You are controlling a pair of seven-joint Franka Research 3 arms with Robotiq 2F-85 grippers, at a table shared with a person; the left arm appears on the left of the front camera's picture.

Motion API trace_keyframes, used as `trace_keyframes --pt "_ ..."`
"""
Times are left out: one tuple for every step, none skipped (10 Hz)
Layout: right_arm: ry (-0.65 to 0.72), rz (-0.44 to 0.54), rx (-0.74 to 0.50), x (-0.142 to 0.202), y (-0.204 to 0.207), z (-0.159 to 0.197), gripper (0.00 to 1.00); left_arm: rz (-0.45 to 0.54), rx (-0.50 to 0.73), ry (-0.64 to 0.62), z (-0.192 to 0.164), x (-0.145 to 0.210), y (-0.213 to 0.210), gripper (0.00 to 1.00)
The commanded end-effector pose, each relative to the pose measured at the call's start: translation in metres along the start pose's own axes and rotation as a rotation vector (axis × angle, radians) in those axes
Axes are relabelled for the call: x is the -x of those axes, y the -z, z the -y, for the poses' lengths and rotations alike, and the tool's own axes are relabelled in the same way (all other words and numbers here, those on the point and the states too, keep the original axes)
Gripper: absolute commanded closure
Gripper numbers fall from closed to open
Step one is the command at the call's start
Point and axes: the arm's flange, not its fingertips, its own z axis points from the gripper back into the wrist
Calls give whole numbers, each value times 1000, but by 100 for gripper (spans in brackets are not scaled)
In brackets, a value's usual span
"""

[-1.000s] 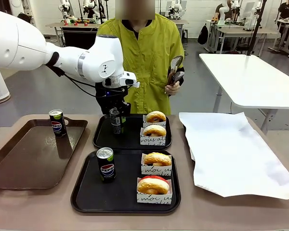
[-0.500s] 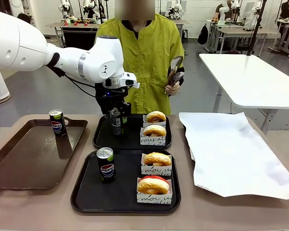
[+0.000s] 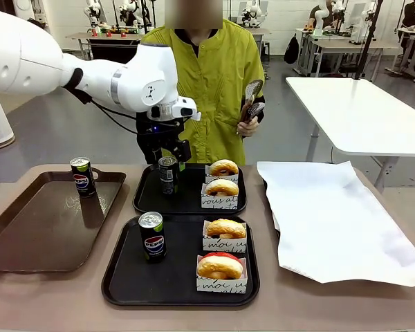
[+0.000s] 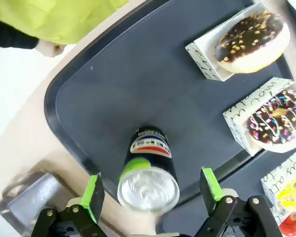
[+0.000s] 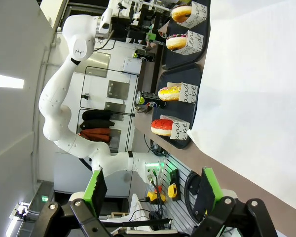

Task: Set up donuts and drinks on trays.
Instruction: Pick up one Pepsi coke from the Handle tray and place it on the Flat Tray without a Pepsi coke.

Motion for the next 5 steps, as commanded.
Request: trace_keyframes --pt "-17 20 -22 -3 1 0 0 16 9 -96 12 38 -36 0" --pt "-17 20 -22 -3 1 0 0 13 13 -96 19 53 -55 0" --pt "-17 20 -22 -3 1 0 0 11 8 -96 22 69 -73 0" --pt "-17 20 -22 -3 1 0 0 16 11 -80 23 87 -87 0" --pt "-17 20 -22 -3 1 0 0 22 29 -82 27 116 -95 0"
